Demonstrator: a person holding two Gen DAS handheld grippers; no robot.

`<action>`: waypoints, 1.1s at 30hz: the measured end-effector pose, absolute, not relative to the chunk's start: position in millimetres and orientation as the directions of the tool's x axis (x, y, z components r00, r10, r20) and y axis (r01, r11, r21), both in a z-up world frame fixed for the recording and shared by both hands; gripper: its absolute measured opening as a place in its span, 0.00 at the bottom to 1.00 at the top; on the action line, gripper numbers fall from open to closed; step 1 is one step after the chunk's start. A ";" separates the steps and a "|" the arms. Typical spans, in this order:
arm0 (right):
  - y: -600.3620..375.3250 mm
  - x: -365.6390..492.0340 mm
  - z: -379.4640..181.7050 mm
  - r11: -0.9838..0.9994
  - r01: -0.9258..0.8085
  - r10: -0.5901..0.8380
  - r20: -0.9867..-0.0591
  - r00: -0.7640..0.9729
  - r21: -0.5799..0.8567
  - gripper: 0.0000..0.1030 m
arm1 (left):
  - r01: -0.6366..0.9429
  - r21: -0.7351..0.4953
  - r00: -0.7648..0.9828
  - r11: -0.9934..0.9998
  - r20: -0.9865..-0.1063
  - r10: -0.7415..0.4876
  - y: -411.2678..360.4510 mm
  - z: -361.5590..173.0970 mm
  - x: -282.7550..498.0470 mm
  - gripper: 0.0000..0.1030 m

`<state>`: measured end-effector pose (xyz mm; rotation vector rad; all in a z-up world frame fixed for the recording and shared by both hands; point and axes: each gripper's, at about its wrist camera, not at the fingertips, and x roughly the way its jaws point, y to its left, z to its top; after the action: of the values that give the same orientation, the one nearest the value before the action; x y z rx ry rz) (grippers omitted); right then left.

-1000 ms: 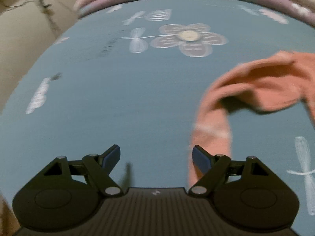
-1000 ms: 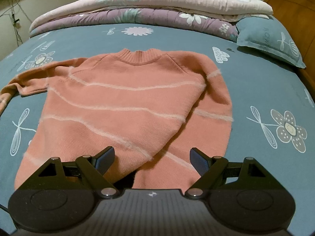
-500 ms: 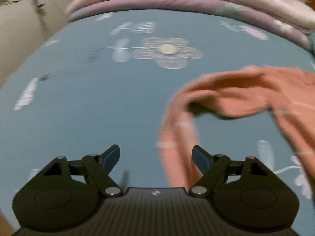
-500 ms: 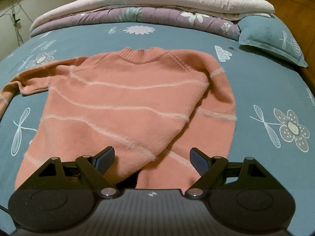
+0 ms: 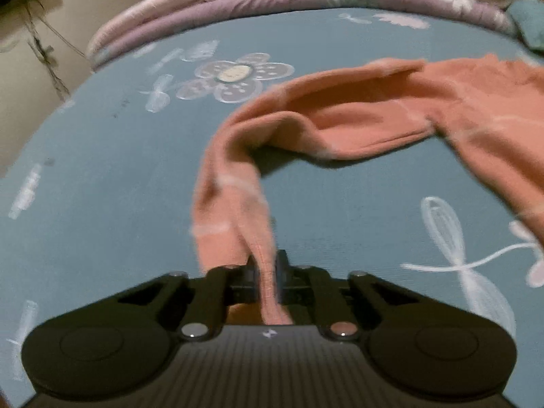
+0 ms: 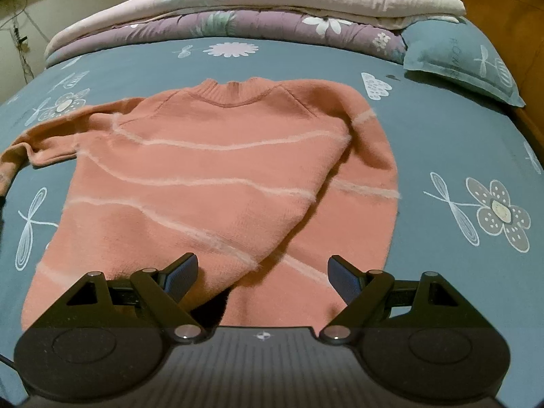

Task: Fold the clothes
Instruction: 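Pull the sleeve cuff outward with the left tool, then open it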

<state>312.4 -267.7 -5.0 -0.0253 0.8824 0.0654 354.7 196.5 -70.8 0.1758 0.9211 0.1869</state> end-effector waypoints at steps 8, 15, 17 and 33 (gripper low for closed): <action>-269.2 314.7 -5.8 0.998 -0.066 0.050 -0.771 0.635 0.011 0.85 | -0.142 0.499 0.564 0.855 -0.669 0.484 239.2 -46.0 349.0 0.06; -269.1 315.6 -6.2 0.998 -0.069 0.048 -0.769 0.637 0.005 0.85 | -0.187 0.516 0.508 0.836 -0.677 0.532 280.2 -45.4 352.4 0.13; -270.0 314.7 -5.9 0.998 -0.069 0.046 -0.768 0.638 0.002 0.85 | -0.185 0.505 0.482 0.843 -0.701 0.526 283.9 -53.0 350.3 0.16; -277.6 321.0 -9.4 0.998 -0.060 0.036 -0.775 0.630 -0.002 0.85 | -0.375 0.429 0.393 0.822 -0.729 0.560 326.7 -36.8 324.9 0.32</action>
<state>321.0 -277.6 -9.4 -0.0286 0.8870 0.0546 324.9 326.7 -36.8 0.2073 1.0046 0.5985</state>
